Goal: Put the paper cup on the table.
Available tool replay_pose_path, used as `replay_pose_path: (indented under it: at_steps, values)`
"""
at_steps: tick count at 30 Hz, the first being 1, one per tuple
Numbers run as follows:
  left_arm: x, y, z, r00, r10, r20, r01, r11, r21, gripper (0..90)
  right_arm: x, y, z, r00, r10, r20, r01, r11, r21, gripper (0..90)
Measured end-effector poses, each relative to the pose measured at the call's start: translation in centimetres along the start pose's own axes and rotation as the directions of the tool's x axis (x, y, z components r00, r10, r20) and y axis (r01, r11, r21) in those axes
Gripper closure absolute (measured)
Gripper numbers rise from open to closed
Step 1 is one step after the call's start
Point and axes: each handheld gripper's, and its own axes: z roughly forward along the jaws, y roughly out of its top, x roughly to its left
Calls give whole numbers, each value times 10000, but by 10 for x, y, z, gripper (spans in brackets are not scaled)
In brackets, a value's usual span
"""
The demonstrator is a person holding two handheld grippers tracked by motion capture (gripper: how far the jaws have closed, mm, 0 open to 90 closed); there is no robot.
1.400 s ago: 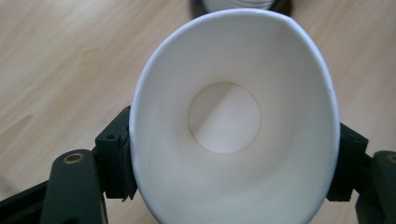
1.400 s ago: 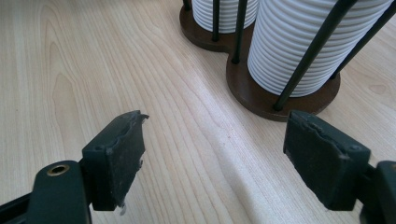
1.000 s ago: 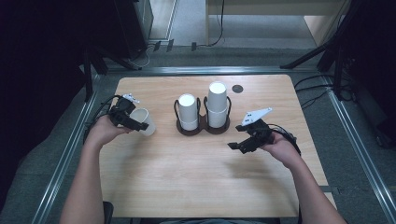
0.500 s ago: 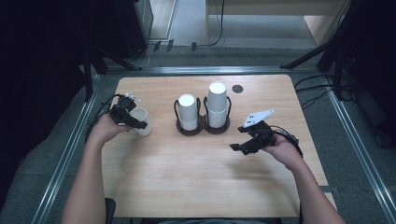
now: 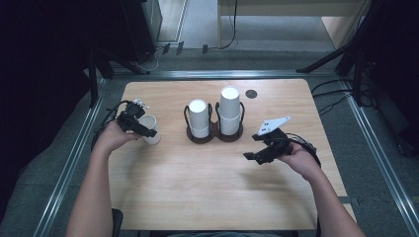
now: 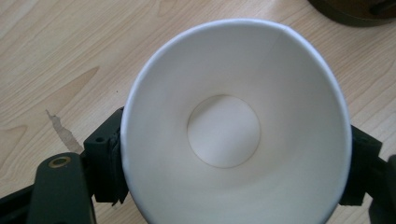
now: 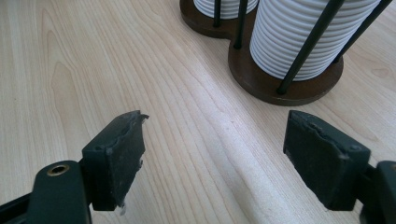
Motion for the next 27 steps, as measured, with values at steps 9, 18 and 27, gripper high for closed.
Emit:
replay_pose_path:
  at_steps: [9, 18, 27]
  values:
    - [-2, 1, 1, 9998, -151, 159, 151, 9999, -33, 128, -1, -1, -2, 10000, 15, 50, -15, 10000, -23, 208]
    - [-3, 3, -1, 9993, -291, 255, 293, 9995, -77, 94, -1, -1, 0, 10000, -10, 49, 9, 10000, 68, 208]
    - [-1, 2, -10, 9975, -581, 410, 599, 9972, -455, 62, -1, -1, -1, 10000, -31, 66, 30, 9999, 96, 208]
